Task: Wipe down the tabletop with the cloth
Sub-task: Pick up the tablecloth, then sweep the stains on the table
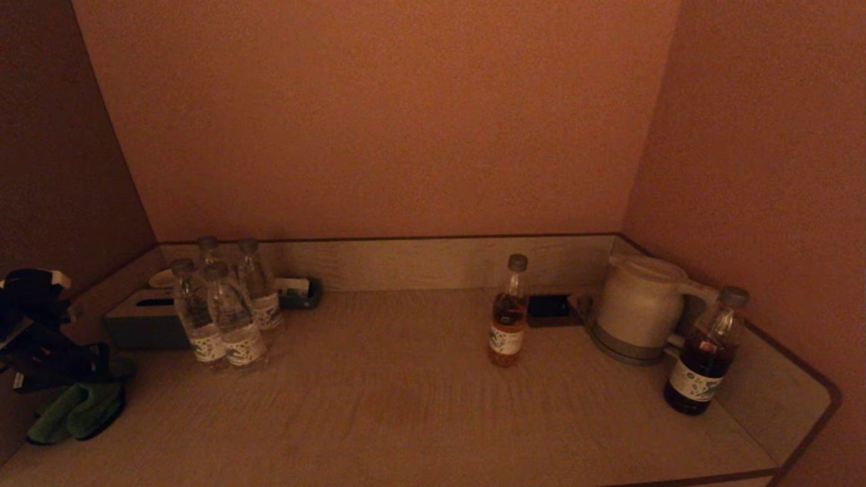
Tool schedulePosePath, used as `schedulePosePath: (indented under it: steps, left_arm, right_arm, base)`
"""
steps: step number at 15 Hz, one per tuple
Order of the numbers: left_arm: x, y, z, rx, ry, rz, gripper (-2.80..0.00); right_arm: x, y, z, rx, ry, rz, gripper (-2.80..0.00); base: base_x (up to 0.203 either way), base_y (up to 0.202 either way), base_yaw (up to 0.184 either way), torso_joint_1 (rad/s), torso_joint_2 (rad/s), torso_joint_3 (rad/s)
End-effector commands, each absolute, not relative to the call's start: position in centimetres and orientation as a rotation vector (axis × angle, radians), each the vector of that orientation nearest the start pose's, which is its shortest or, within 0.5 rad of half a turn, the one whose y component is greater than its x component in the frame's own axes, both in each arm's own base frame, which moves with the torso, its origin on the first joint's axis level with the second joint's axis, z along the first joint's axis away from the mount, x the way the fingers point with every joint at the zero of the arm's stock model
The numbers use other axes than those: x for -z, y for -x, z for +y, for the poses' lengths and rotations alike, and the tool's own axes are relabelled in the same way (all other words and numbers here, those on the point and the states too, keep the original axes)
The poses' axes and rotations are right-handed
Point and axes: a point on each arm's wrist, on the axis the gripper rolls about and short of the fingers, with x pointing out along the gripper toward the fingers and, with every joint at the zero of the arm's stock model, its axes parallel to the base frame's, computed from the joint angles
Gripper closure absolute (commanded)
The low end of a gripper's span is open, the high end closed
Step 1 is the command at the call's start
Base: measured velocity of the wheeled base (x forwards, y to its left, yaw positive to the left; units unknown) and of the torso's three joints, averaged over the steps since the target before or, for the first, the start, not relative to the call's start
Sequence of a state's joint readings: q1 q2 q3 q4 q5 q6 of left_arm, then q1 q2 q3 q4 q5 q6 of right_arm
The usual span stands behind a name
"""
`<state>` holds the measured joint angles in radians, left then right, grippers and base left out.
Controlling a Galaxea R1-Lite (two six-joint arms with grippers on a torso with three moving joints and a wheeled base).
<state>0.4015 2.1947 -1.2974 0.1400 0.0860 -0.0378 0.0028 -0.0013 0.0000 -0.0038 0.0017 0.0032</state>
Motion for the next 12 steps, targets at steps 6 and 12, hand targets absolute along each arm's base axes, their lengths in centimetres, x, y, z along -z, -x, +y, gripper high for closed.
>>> schedulePosePath:
  steps: [6, 12]
  left_arm:
    - [-12.9, -34.0, 13.6, -0.441, 0.169, 0.885, 0.0]
    - [-23.4, -27.5, 5.8, -0.124, 0.13, 0.595, 0.0]
  right_arm:
    - [-7.6, 2.3, 0.0, -0.005, -0.003, -0.005, 0.0]
    - [-7.6, 2.3, 0.0, -0.005, -0.003, -0.005, 0.0]
  base:
    - [0.0, 0.0, 0.0, 0.0, 0.0, 0.0]
    - [0.0, 0.0, 0.0, 0.0, 0.0, 0.0]
